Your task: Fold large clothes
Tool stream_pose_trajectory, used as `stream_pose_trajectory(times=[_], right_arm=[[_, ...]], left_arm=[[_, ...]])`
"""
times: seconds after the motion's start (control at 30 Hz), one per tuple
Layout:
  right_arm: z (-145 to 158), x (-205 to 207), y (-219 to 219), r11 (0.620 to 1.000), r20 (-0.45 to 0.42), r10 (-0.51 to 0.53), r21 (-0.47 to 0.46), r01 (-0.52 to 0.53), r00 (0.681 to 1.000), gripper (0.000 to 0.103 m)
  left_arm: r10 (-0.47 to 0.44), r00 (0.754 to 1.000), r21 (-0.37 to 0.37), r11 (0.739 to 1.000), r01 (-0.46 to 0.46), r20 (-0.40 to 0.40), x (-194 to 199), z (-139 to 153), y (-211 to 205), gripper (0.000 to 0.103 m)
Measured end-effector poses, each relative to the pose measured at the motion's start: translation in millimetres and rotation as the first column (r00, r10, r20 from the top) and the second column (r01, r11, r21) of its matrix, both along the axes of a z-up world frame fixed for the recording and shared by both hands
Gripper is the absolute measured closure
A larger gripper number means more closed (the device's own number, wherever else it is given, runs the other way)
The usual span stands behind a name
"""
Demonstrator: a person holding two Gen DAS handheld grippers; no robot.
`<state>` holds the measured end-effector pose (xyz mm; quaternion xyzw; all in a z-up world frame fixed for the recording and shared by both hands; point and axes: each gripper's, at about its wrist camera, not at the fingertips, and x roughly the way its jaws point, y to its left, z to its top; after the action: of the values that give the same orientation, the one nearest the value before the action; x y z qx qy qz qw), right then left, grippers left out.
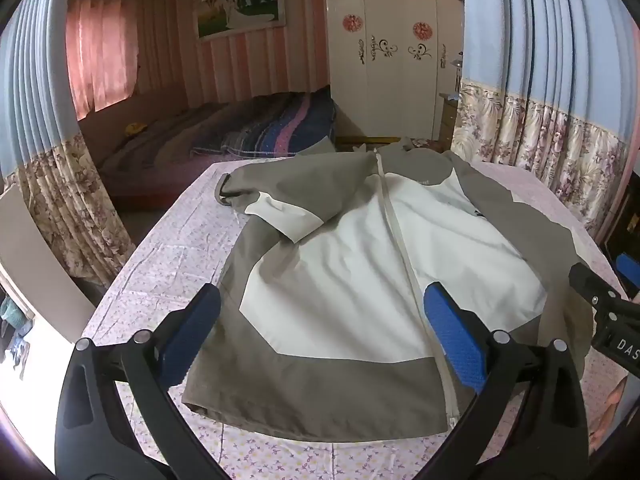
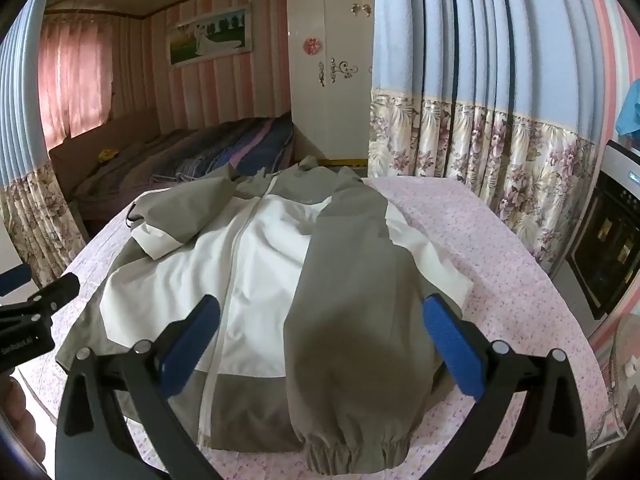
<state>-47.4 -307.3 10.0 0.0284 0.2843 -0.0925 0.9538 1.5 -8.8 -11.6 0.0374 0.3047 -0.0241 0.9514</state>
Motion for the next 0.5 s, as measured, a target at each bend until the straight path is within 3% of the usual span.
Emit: stream_pose_trajectory(times=[0.5], right_arm=[[3,7,0,1.0,-0.014,0.003,-0.001,-0.003,1.0,0.002]], left_arm=[[0.002,1.0,-0.003,1.0,-0.002,-0.012,9,3,15,0.003]])
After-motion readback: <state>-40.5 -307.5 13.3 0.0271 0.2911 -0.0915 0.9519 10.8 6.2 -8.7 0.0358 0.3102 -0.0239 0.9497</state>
